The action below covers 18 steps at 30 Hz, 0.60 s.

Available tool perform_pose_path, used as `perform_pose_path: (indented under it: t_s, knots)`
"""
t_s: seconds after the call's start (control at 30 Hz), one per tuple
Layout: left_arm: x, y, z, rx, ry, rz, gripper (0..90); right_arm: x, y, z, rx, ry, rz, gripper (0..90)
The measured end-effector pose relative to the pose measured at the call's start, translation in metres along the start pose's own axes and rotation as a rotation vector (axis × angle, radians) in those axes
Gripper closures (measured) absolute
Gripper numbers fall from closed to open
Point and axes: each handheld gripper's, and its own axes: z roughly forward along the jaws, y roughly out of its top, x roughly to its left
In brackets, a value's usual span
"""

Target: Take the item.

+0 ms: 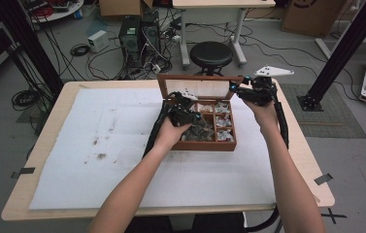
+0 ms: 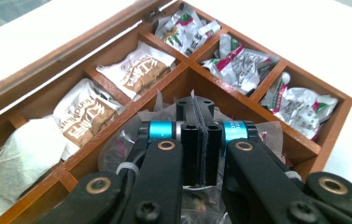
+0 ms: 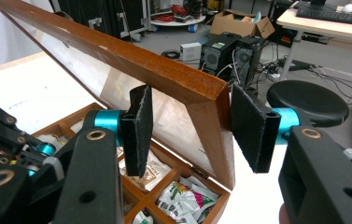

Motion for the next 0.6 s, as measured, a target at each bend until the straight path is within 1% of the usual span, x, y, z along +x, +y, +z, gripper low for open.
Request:
perform_pose_path:
  t_s: [0.03, 0.1, 0.17, 0.3, 0.4, 0.57, 0.6]
  knots:
    - [0.0, 0.0, -0.002, -0.006, -0.004, -0.007, 89.3, 0.0, 0.0, 0.0, 0.0, 0.0, -0.001, 51.1]
    - [0.001, 0.001, -0.006, -0.021, -0.011, -0.003, 89.3, 0.0, 0.0, 0.0, 0.0, -0.003, -0.002, 51.1]
    - [0.001, 0.001, -0.01, -0.025, -0.011, -0.003, 89.3, 0.0, 0.0, 0.0, -0.002, -0.003, -0.001, 51.1]
    - [-0.001, 0.002, -0.023, -0.054, -0.034, -0.002, 89.3, 0.0, 0.0, 0.0, -0.002, -0.005, 0.001, 51.1]
    - [-0.002, 0.003, -0.035, -0.083, -0.047, -0.006, 89.3, 0.001, 0.0, 0.0, 0.002, -0.007, -0.002, 51.1]
    - [0.0, 0.002, -0.06, -0.12, -0.068, 0.008, 89.3, 0.001, 0.0, 0.0, 0.002, -0.008, -0.005, 51.1]
    - [0.0, 0.001, -0.066, -0.131, -0.078, 0.012, 89.3, 0.001, 0.0, 0.0, 0.002, -0.008, -0.005, 51.1]
